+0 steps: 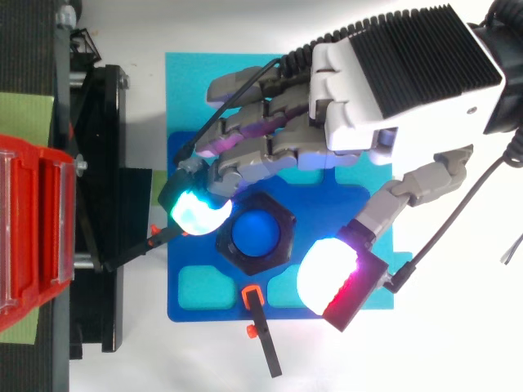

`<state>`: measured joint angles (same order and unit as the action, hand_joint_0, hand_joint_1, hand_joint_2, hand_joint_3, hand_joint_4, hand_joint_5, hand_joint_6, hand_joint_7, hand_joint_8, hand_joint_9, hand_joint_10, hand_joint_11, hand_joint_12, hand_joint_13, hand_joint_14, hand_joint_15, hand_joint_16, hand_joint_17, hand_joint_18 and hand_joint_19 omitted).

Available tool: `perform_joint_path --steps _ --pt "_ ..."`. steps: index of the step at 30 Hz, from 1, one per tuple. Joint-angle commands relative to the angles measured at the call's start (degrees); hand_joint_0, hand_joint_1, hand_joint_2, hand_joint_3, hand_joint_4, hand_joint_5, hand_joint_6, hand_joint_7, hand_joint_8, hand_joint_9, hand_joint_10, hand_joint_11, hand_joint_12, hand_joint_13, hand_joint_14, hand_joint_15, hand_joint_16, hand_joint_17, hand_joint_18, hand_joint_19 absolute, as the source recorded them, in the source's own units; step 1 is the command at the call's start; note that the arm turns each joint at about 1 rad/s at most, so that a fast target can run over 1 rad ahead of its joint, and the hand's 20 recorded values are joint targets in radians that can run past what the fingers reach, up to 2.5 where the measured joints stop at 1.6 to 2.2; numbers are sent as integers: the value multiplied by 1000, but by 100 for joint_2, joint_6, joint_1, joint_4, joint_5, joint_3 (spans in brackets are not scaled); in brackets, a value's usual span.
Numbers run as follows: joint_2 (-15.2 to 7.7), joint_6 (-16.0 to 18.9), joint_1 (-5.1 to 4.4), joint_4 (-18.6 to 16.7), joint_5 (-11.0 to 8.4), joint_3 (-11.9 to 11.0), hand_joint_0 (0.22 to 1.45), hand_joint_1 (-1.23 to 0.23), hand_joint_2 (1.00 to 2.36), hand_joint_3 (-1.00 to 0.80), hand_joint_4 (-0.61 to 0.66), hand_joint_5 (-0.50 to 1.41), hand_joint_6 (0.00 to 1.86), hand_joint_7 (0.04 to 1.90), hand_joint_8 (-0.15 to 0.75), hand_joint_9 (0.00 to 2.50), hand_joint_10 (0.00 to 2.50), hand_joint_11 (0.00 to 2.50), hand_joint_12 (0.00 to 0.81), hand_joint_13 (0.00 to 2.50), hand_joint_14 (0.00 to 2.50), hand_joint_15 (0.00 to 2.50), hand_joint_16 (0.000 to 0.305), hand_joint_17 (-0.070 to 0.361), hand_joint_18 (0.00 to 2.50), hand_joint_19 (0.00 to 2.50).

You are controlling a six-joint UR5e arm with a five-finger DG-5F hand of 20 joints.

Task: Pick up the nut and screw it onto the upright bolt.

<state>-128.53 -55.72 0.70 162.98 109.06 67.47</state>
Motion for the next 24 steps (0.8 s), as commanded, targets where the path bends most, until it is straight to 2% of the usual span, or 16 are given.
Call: perform_joint_path --steps 1,13,24 --pt "3 -26 18 23 1 3 491 -219 1000 -500 248 -112 503 857 247 780 0 0 307 499 0 0 42 94 269 0" --pt "3 -44 159 58 177 -6 503 -241 1000 -500 233 -70 505 1167 250 859 0 0 295 563 0 0 39 87 340 0" --pt "3 -88 317 120 362 3 508 -247 1000 -500 192 -32 504 1328 256 919 0 0 286 609 0 0 37 83 372 0"
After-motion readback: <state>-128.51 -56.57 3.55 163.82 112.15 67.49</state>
